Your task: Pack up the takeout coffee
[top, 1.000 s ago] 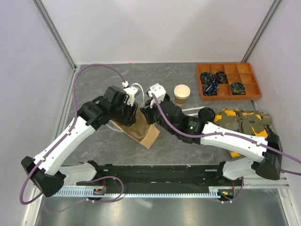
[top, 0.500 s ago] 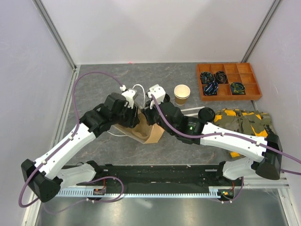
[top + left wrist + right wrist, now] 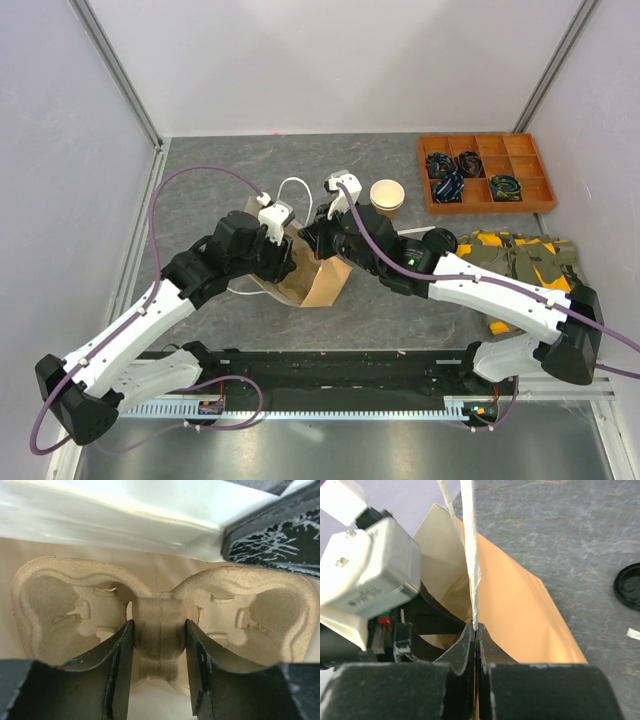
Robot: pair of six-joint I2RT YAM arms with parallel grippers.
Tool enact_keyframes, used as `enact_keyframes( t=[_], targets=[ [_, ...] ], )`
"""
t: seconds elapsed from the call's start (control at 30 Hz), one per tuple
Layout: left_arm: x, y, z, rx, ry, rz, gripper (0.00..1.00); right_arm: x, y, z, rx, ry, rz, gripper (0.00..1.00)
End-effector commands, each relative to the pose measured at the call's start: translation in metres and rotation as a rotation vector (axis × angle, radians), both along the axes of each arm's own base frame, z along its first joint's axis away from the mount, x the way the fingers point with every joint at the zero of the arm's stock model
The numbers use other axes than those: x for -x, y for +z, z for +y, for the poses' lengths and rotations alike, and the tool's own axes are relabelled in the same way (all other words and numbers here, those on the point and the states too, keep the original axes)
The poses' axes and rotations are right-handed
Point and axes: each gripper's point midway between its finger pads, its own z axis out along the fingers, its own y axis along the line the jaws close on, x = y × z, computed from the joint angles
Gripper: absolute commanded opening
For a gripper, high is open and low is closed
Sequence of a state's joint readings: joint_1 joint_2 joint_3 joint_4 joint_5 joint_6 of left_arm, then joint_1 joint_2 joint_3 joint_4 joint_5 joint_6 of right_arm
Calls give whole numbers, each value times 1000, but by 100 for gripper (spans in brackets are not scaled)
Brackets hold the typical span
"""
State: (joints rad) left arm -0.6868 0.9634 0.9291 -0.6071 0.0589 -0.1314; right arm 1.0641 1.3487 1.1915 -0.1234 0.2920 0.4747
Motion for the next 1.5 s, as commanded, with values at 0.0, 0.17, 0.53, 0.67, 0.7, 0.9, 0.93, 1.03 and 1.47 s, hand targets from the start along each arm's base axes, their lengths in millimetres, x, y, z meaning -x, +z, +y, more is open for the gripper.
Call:
enact_keyframes(
  t=[0.0,0.17,0.53,0.67,0.7,0.9,0.93,1.03,1.47],
  targets=[
    [4,2,0,-60,-70,-23,2,18,5,4,-60,80,84,0],
    [9,-14,2,-124,-83,11,2,22,7,8,-76,117,85,0],
    [15,-4,14,-197,-134,-35,2,13,10,-2,-142,100,156,0],
    [19,-17,16,-230,-149,5,2,12,7,-2,-158,109,177,0],
    [20,-20,17,-239,-155,13,2,12,6,-3,-160,107,179,0],
    [20,-37,15,-293,-177,70,2,2,3,-11,-166,86,189,0],
    [16,-35,12,-298,-174,74,2,0,3,-12,-166,82,187,0],
    [14,-32,11,-308,-177,80,2,-6,4,-16,-164,53,183,0],
    [22,-48,17,-409,-216,195,2,-53,5,-74,-24,-308,45,0]
  ],
)
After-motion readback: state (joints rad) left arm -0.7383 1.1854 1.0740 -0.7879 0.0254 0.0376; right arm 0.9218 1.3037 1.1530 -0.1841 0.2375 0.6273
